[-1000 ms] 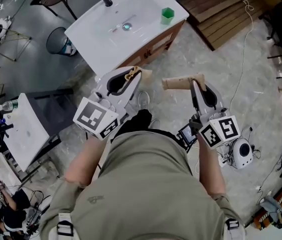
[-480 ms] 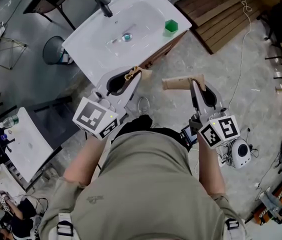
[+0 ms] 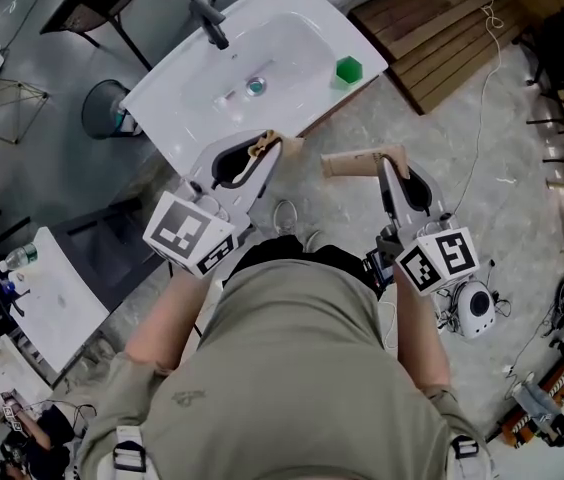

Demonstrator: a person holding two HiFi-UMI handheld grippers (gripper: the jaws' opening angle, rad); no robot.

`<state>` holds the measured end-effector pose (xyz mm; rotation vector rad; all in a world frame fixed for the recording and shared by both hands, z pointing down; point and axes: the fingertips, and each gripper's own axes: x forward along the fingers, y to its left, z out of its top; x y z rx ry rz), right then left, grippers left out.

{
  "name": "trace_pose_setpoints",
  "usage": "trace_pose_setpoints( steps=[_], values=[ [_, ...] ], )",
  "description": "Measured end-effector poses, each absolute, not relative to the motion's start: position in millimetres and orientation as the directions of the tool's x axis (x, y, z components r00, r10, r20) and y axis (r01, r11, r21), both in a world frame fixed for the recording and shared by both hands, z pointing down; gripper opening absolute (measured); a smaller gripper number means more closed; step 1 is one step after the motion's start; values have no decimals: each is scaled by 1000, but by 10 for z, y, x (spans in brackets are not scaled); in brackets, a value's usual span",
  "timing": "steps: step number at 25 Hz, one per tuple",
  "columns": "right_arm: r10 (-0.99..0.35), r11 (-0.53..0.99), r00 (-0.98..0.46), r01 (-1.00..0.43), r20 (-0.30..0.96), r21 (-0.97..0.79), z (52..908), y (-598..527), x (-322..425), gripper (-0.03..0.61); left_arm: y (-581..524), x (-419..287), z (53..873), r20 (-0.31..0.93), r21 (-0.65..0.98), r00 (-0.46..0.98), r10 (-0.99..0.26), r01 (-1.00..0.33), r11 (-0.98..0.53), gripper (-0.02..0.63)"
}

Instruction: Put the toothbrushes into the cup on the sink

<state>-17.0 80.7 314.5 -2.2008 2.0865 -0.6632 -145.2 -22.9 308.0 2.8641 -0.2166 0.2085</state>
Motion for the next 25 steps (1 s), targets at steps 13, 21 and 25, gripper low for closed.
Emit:
trace_pose_setpoints(
  steps=[13,21,25],
  values=[
    [-961,-33,-51,-955,272,-294,3032,298,-30,48,-521,-1301,3029,135,263,979,-154,-186,-947,49],
    [-958,30,-114,-952,264,-303,3022,87,62,48,-652,-1211,3002,136,256,970,-200,-229,-939,49],
    [-952,80,-167,-945,257,-318,3076,-29,195,48,-695,-1132,3048,149,263,957,-250,-282,-923,49]
  ],
)
